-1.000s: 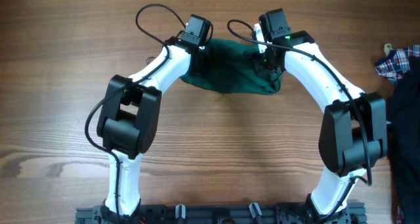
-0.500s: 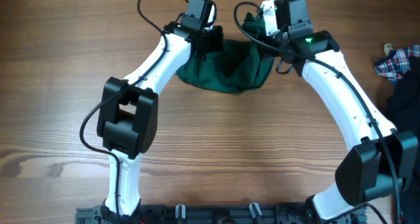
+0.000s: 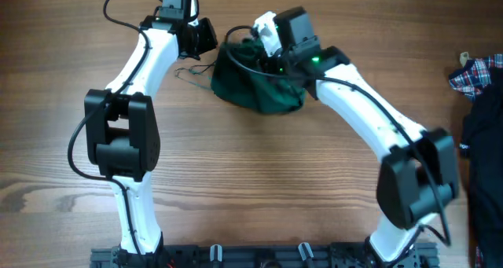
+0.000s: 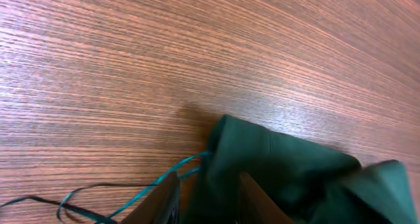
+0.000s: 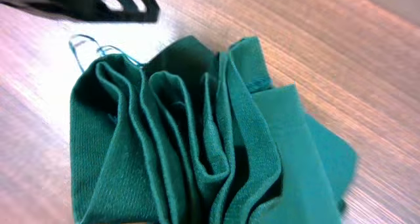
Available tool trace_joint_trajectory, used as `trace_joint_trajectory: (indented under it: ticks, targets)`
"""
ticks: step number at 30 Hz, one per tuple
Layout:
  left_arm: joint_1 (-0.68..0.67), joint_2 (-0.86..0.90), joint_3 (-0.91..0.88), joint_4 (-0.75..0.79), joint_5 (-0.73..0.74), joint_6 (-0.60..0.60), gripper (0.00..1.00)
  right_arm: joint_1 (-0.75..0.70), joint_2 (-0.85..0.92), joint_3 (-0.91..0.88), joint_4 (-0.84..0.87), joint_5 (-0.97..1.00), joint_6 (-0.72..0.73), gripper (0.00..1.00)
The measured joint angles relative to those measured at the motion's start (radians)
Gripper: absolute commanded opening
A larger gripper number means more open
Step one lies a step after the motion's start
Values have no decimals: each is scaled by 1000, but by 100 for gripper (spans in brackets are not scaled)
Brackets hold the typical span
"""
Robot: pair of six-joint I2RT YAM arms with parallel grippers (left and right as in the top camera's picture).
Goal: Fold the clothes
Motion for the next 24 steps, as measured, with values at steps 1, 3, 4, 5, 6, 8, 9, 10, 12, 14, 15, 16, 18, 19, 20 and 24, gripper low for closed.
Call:
trace_joint_trajectory:
  ticks: [1,3,4,5,6,8,9,10,12,14,15,16,18,19,20,24]
  targets:
    - [4,0,0,0,0,0,30,2,31,0,18,0,0,4]
    - [16,0,0,-13,0,3,30,7,84,0,63,0,0,4]
    - [25,0,0,-19,0,4,30,13,106,0,69,0,3,4]
    - [34,0,0,-24,0,4,29,21,117,0,76,0,4,4]
    - [43,0,0,-29,0,4,29,31,119,0,80,0,4,4]
    - [56,0,0,-30,0,6,29,49,119,0,87,0,4,4]
    - [58,0,0,-30,0,7,29,59,119,0,87,0,4,20]
    - [58,0,0,-30,0,7,29,68,119,0,87,0,7,50]
    - [58,0,0,-30,0,7,29,76,119,0,87,0,10,93]
    - [58,0,0,-29,0,8,29,79,119,0,89,0,15,100]
    - [58,-2,0,-27,0,19,29,79,119,0,93,-1,18,100]
    - [57,-15,0,-21,-9,44,29,79,114,3,95,-9,19,99]
    - [51,-96,10,-21,-43,68,29,78,79,6,96,-14,20,100]
    - [46,-127,14,-22,-49,72,29,76,41,6,93,-10,31,100]
    - [31,-174,26,-22,-55,75,29,69,-31,9,92,11,53,100]
    - [-113,-239,48,-28,-53,79,29,-21,-243,39,26,198,178,100]
